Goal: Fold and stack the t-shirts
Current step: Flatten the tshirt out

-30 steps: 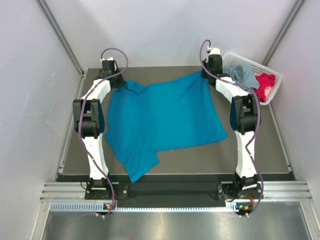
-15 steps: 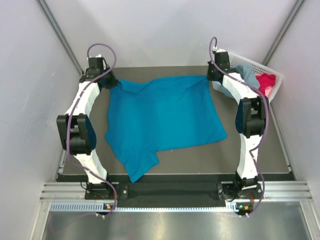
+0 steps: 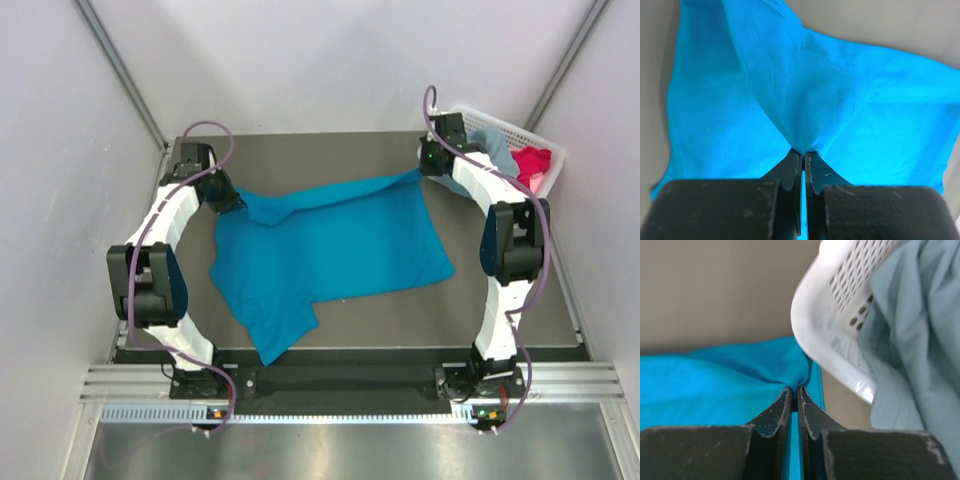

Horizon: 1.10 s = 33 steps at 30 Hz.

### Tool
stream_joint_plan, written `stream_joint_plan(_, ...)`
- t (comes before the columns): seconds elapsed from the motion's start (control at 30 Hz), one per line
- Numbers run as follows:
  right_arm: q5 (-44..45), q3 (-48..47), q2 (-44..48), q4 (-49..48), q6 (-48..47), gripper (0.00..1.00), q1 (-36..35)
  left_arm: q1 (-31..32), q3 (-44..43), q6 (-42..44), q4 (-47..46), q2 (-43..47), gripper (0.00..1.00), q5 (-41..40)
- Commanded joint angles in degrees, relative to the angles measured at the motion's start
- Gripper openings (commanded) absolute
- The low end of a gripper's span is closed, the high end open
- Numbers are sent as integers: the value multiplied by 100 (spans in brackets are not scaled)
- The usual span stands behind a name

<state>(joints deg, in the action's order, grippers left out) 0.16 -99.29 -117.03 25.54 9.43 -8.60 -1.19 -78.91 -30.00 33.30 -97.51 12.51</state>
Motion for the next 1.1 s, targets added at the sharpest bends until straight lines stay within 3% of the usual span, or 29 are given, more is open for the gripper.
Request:
stream_joint_plan(0.0, -192, 207, 444, -119, -345, 6, -1, -4, 78, 3, 133, 312, 0, 129)
stream_joint_plan(0.33, 177, 243, 488, 47, -486, 0, -19, -21, 368, -85, 72, 408, 0, 137)
stream_joint_plan(0.87, 186, 252, 550, 118, -425, 0, -28, -232, 421, -322, -95, 655, 0, 163)
stream_joint_plan(1.07, -306, 516, 1287, -804, 67, 0, -45, -434, -191, -586, -903, 1085, 0, 409)
